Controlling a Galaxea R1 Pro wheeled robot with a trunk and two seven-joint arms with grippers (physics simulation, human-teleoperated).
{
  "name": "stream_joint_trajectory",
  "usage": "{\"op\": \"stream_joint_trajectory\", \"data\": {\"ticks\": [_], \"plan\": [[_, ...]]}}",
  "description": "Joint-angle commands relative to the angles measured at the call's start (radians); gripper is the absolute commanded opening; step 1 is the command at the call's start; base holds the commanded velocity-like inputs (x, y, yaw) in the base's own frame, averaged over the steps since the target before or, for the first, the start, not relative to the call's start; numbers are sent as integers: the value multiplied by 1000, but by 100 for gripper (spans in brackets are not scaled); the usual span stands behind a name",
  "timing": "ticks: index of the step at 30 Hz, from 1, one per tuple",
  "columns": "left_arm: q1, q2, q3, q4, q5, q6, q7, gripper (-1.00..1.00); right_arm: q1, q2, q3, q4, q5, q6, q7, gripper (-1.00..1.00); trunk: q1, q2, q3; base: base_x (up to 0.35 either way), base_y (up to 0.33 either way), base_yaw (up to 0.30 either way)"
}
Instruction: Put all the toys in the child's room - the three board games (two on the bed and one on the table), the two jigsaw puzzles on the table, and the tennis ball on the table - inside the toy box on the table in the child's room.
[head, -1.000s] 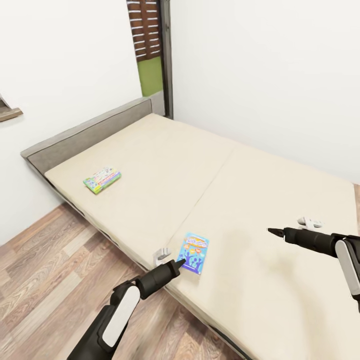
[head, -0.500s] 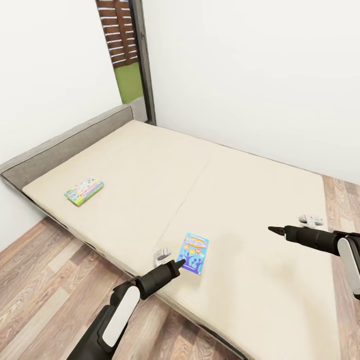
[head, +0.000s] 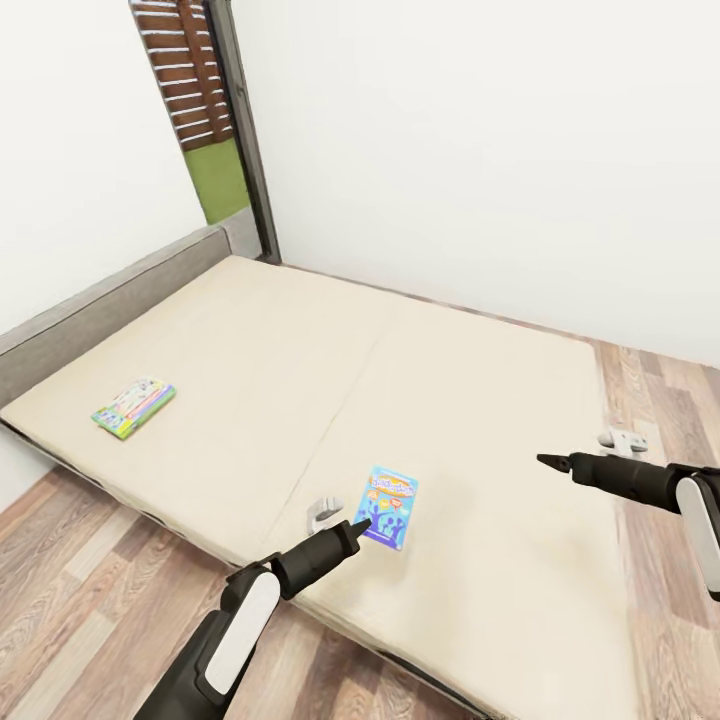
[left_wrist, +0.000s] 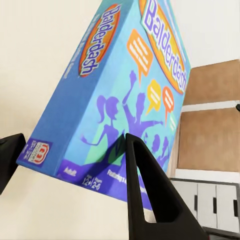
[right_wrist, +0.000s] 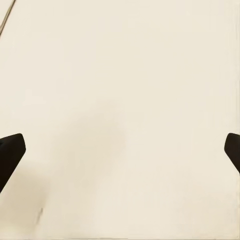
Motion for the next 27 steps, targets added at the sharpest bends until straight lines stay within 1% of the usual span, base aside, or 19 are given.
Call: {"op": "stream_joint_trajectory", "data": {"ticks": [1,13,27], "plan": [[0,0,1,0,7,6,1,-100,0,0,-2,-2,2,5,5,100,-4,7,4,0,0,-207],[0,0,2,5,6,6,2,-100,33,2,-3,-50,2,5,3,100,-50,91,57,0,0,-193],[0,0,1,6,4,6,2,-100,42,3,-3,-59,2,5,3,100,-104,189,121,0,0,-183]]}}
